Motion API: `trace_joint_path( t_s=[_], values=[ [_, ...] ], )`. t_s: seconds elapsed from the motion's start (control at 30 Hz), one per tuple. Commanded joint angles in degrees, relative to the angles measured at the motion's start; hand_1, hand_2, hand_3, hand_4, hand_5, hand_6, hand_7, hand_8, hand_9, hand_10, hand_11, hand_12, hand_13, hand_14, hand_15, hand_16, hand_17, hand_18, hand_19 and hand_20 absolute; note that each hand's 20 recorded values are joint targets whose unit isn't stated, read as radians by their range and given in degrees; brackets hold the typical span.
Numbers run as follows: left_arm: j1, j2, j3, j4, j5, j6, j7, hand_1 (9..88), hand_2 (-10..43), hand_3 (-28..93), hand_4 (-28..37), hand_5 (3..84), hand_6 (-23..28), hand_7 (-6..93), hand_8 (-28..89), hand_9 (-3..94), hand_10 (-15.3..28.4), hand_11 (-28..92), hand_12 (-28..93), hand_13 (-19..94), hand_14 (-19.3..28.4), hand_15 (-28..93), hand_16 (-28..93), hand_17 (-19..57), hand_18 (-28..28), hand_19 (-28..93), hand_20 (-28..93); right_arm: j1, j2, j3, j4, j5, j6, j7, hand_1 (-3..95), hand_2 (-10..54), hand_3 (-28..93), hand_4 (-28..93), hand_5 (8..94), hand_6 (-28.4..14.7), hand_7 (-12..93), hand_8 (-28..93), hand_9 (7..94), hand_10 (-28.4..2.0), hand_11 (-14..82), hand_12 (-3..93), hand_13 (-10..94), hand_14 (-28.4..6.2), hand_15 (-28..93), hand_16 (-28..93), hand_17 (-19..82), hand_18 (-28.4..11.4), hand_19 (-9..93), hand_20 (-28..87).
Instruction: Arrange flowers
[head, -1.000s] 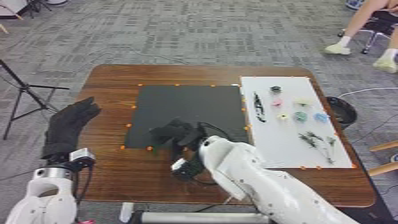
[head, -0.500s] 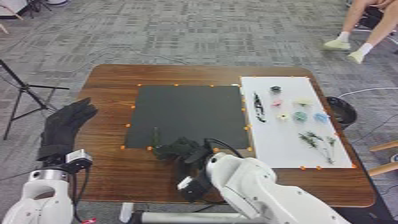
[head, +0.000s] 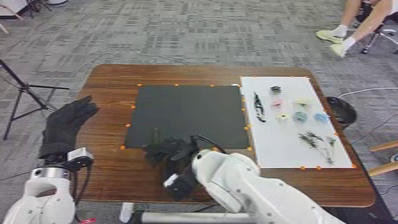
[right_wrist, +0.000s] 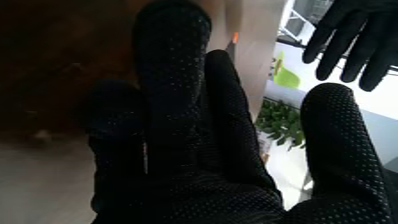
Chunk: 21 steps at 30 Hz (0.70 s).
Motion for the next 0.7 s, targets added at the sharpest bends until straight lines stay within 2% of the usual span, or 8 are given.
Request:
trace_joint_path(
  t_s=[0.03, 0.33, 0.7],
  values=[
    [-0.31, -0.67, 0.47, 0.43, -0.15, -0.24, 0.32, 22.0, 3.9, 71, -28.3, 50.8, 3.8, 13.2, -7, 49.3, 15.1, 20, 12, 38, 19.0, 24, 0, 6.7, 12.9, 12, 21, 1.43, -2.19, 0.69, 4.3, -1.93, -0.14, -1.4, 24.8, 11.9, 53, -8, 59.8, -7.0, 6, -6, 59.2, -16.1, 7.3, 9.2, 87, -8.3, 42, 31, 49, -19.5, 88, 43],
    [-1.21, -0.75, 1.11, 0.96, -0.24, -0.63, 0.51, 22.0, 3.9, 71, -28.3, 50.8, 3.9, 13.0, -7, 49.3, 15.2, 20, 12, 38, 19.0, 24, 0, 6.7, 13.0, 12, 21, 2.25, -3.17, 1.1, 5.83, -2.14, -0.66, -2.28, 24.7, 12.1, 53, -8, 59.7, -6.7, 6, -6, 59.3, -15.7, 7.3, 9.2, 87, -8.1, 42, 31, 49, -19.4, 88, 43],
    [-0.13, -0.18, 0.01, 0.04, -0.24, -0.17, 0.26, 21.9, 3.9, 71, -28.3, 50.8, 3.9, 13.0, -7, 49.2, 15.1, 20, 12, 38, 19.0, 24, 0, 6.7, 12.9, 12, 21, -0.79, 1.58, 0.59, -0.53, 1.32, -1.08, -0.56, 24.5, 12.2, 53, -8, 60.1, -6.5, 6, -6, 59.7, -15.7, 7.5, 9.4, 87, -8.1, 43, 31, 49, -19.2, 87, 43]
  ],
)
